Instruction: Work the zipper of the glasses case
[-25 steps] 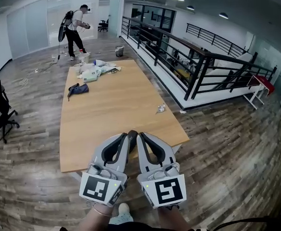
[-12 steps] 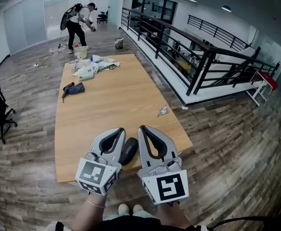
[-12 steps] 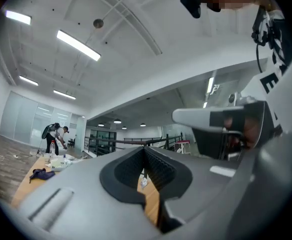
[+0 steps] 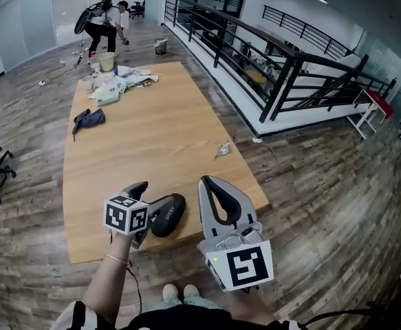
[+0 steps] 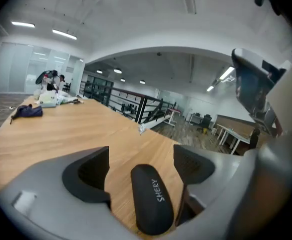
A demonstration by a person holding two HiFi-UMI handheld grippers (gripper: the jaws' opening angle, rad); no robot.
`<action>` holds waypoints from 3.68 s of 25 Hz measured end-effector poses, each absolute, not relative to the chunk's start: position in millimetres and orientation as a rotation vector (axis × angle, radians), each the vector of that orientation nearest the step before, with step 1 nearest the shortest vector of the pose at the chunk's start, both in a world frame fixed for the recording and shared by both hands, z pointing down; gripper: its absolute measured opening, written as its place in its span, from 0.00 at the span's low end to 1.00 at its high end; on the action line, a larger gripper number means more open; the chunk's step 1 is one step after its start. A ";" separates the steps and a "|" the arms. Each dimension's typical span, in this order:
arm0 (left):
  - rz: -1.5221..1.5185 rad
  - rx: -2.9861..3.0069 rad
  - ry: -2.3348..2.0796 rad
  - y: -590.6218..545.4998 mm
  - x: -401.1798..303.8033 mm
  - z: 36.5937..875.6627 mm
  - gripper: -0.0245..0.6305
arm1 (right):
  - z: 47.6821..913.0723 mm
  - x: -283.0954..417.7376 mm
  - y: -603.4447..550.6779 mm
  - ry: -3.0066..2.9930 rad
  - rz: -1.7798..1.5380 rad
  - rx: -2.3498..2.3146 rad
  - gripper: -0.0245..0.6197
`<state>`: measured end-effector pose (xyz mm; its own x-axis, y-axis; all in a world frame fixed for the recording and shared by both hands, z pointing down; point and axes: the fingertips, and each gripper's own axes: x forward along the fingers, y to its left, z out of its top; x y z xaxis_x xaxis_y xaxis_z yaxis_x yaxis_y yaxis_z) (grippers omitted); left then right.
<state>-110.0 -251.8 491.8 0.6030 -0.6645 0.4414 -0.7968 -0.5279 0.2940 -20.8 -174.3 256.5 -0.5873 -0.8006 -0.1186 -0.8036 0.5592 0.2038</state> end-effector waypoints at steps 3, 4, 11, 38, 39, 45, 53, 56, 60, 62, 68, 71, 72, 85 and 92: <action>0.525 2.298 -1.060 -253.1 -104.2 533.6 0.66 | 263.2 -13.2 -179.4 2.771 0.349 -1.432 0.05; 0.567 2.283 -1.024 -252.6 -99.9 545.5 0.68 | 265.8 -10.5 -181.1 2.773 0.341 -1.435 0.05; 0.726 2.258 -0.878 -251.5 -66.2 592.0 0.69 | 277.0 8.5 -192.2 2.774 0.293 -1.453 0.05; 1.376 2.447 -0.774 -211.4 -14.1 633.4 0.64 | 285.0 55.5 -216.8 2.661 0.086 -1.460 0.05; 1.384 2.470 -0.802 -211.2 -14.4 632.6 0.63 | 286.0 55.1 -217.5 2.663 0.085 -1.459 0.05; 1.174 2.625 -0.967 -218.6 -18.9 592.0 0.62 | 288.9 54.5 -218.2 2.716 0.180 -1.480 0.05; 0.499 3.059 -0.975 -229.4 -19.2 399.0 0.62 | 321.6 20.2 -206.5 3.078 0.850 -1.365 0.05; 0.426 3.138 -0.982 -218.1 -15.2 356.3 0.62 | 323.2 9.1 -199.4 3.115 0.977 -1.292 0.05; 0.476 3.263 -0.953 -207.7 -10.1 333.0 0.62 | 314.6 -2.2 -191.9 3.105 1.133 -1.211 0.08; 0.512 3.310 -0.943 -205.8 -10.2 329.3 0.62 | 310.6 -3.4 -189.8 3.085 1.197 -1.202 0.08; 0.589 3.348 -0.966 -204.0 -13.9 325.0 0.62 | 297.7 -5.6 -176.9 2.990 1.295 -1.140 0.08; 0.588 3.340 -0.990 -203.8 -16.2 321.3 0.62 | 287.0 -2.0 -175.4 2.927 1.267 -1.170 0.08; 0.592 3.337 -0.991 -203.4 -17.0 320.8 0.62 | 283.1 -1.4 -174.6 2.905 1.241 -1.171 0.08; 0.730 3.340 -1.007 -195.8 -31.7 324.7 0.62 | 281.5 -18.2 -168.2 2.878 1.348 -1.137 0.08; 0.890 3.307 -1.050 -193.0 -47.5 331.1 0.62 | 283.5 -31.4 -161.8 2.853 1.478 -1.111 0.08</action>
